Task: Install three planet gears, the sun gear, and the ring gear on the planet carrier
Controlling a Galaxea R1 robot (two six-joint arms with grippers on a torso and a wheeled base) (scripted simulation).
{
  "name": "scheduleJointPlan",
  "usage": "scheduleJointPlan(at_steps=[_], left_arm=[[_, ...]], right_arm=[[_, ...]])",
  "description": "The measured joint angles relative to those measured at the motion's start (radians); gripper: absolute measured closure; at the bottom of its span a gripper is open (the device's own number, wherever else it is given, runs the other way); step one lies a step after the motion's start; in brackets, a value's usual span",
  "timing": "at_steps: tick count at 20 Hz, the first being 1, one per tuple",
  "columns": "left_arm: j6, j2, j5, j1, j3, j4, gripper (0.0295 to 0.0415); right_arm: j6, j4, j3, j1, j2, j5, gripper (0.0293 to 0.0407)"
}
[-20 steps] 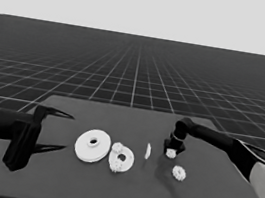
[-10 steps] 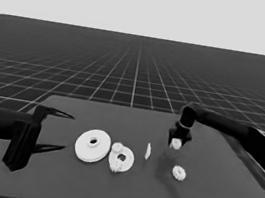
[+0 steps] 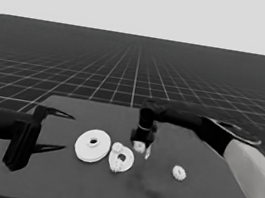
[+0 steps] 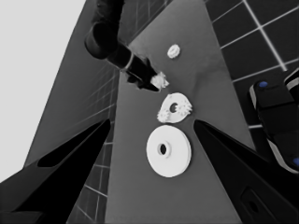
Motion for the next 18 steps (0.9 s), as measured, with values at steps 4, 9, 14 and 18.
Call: scheduleJointPlan(at_steps=[4,9,14,18], left_arm=[[0.000,0.000,0.000,0.000,0.000,0.000,0.0326],[0.000,0.000,0.000,0.000,0.000,0.000,0.0326],[0.000,0.000,0.000,0.000,0.000,0.000,0.0326],[0.000,0.000,0.000,0.000,0.000,0.000,0.0326]], right_arm=[[0.023,-0.002,-0.046,-0.002,0.069,-0.005,0.0387],[-0.020,-0.116,-0.129,-0.125,0.098,0.039,0.0387],[-0.035,-0.140,-0.158,-0.151,0.107,0.053,0.0388],[-0.036,-0.142,-0.159,-0.152,0.107,0.055,0.0328]])
